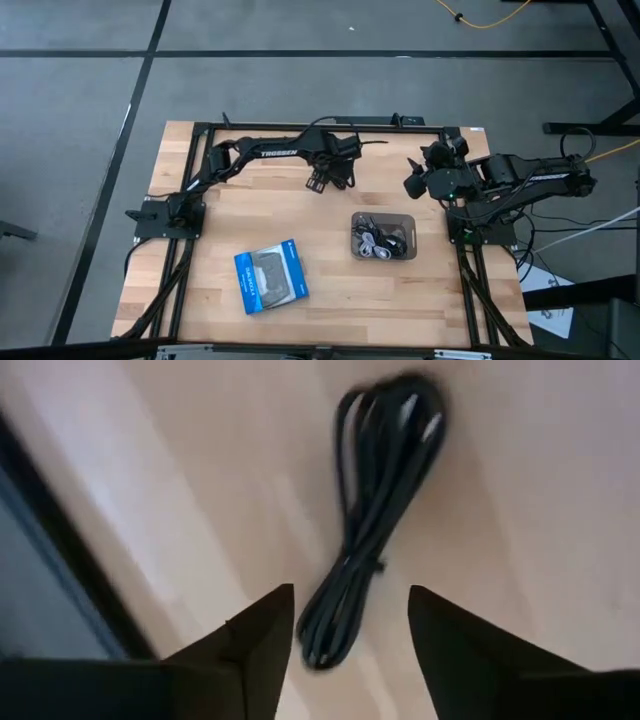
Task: Pick and place USB-C Cables
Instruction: Put the black charger cable into the black bin
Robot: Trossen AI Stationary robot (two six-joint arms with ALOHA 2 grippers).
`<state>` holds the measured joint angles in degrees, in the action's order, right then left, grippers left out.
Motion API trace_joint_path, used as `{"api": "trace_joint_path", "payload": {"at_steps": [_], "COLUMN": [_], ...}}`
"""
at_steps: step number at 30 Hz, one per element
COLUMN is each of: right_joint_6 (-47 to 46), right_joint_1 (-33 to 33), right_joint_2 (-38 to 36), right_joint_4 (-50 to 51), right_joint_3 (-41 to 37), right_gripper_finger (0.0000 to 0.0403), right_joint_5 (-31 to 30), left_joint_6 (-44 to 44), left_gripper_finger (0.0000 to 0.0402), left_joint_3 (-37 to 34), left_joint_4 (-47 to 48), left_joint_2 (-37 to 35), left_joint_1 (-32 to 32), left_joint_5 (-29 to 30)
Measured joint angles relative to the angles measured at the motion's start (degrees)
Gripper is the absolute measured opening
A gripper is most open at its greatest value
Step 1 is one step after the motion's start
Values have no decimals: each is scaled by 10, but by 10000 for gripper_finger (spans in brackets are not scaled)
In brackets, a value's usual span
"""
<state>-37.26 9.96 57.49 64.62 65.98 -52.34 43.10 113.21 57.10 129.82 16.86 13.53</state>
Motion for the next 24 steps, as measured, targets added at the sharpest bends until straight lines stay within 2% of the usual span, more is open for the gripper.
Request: {"api": "trace_joint_path", "payload": {"at_steps": [8, 12, 13, 16, 20, 24], "right_joint_6": [-1, -2, -2, -4, -18, -29], "right_joint_1": [0, 0, 0, 0, 0, 0], "right_joint_2": [0, 0, 0, 0, 0, 0], "right_joint_4": [1, 0, 0, 0, 0, 0], "right_joint_3": [0, 0, 0, 0, 0, 0], "right_gripper_finger": [220, 220, 220, 220, 220, 220], "right_joint_5": [14, 23, 27, 33, 50, 59], "left_joint_6": [10, 12, 10, -10, -76, -131], "left_gripper_finger": [196, 196, 193, 155, 40, 38], "left_joint_3": [0, 1, 2, 1, 1, 1], "left_joint_4": [-16, -11, -3, 38, 64, 76], "left_joint_2": [51, 62, 62, 62, 62, 54], "left_joint_1": [16, 14, 14, 12, 1, -23], "left_joint_5": [-61, -11, -18, -57, -96, -100]}}
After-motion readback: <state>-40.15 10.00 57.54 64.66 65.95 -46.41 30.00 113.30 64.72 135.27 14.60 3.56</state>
